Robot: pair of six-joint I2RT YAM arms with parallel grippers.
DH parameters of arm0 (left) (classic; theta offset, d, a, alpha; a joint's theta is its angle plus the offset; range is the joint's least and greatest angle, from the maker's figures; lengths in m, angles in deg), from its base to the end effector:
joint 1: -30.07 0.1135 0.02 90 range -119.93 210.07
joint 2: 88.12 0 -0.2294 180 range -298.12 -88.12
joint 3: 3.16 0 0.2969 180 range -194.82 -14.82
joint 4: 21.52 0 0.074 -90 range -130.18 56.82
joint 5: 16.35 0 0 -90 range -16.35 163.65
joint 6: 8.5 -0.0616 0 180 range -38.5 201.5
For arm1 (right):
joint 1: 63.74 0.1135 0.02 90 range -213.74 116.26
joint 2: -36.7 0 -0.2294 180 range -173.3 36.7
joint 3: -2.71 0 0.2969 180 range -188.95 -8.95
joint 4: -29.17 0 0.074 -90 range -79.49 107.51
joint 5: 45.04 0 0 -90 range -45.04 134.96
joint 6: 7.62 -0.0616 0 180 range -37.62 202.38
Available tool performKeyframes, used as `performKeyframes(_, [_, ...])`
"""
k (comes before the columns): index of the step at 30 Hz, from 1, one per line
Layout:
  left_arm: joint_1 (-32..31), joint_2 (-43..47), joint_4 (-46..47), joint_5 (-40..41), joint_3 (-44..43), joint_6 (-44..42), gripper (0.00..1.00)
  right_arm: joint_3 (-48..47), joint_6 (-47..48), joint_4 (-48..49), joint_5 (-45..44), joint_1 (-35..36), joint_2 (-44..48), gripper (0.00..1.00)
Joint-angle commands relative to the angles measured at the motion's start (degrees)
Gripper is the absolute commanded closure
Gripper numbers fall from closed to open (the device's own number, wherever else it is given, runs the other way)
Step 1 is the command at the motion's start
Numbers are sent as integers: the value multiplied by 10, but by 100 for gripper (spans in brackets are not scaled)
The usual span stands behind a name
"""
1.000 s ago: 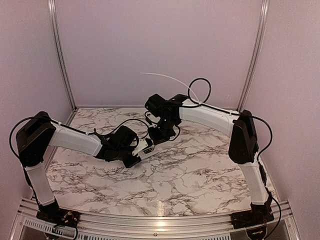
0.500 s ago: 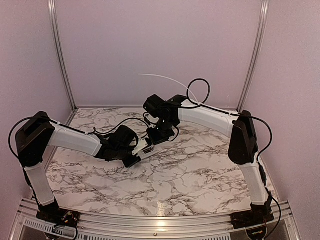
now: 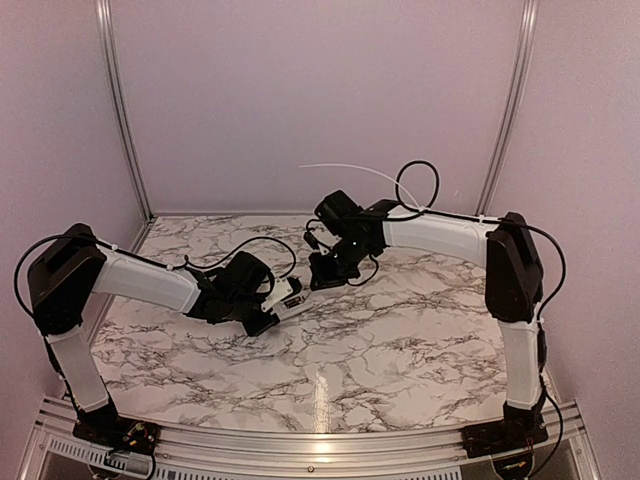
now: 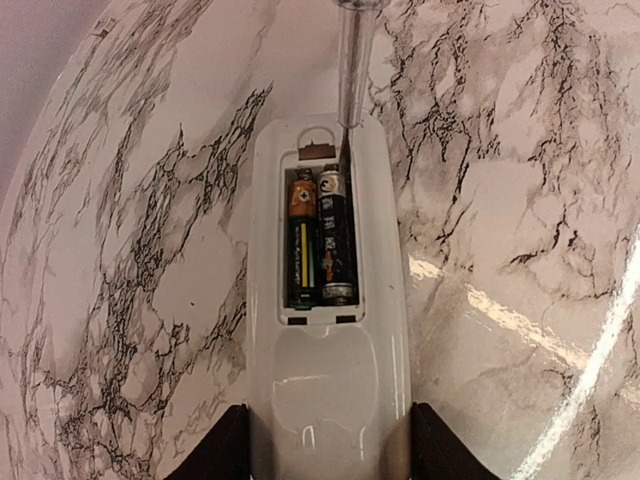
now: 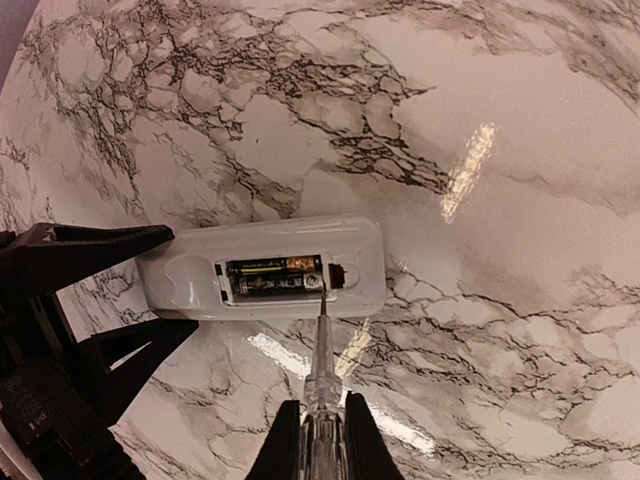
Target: Unload the batteries from the remote control
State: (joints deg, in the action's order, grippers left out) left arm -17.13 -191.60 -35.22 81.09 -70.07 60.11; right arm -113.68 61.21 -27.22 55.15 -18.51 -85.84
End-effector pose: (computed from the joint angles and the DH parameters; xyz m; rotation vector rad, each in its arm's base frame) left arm 0.2764 -0.2868 0.0558 1.3263 2.0463 -0.0422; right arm 0.3449 0.3631 0.1556 -0.6384 2.7053 0.5791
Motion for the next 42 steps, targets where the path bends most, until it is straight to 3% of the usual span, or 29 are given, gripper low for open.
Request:
performKeyframes(1, [-6,25,32,-34,5,-7,95,70,-30,57,76,-21,9,100])
performKeyframes(7, [-7,24,35,-35,6,-6,95,113,-42,91,106,-30,19,100])
performKeyframes(15, [-6,27,46,-41,16,-5,95,234,-83,212,186,-73,66,100])
performKeyframes(20, [-6,28,50,-47,17,2,95,239,-78,221,200,-74,56,100])
performKeyframes(27, [-2,33,60,-57,15,27,95,198,-36,161,169,-61,32,100])
performKeyframes(42, [55,54,101,-159,25,141,95,297,-61,290,207,-53,84,100])
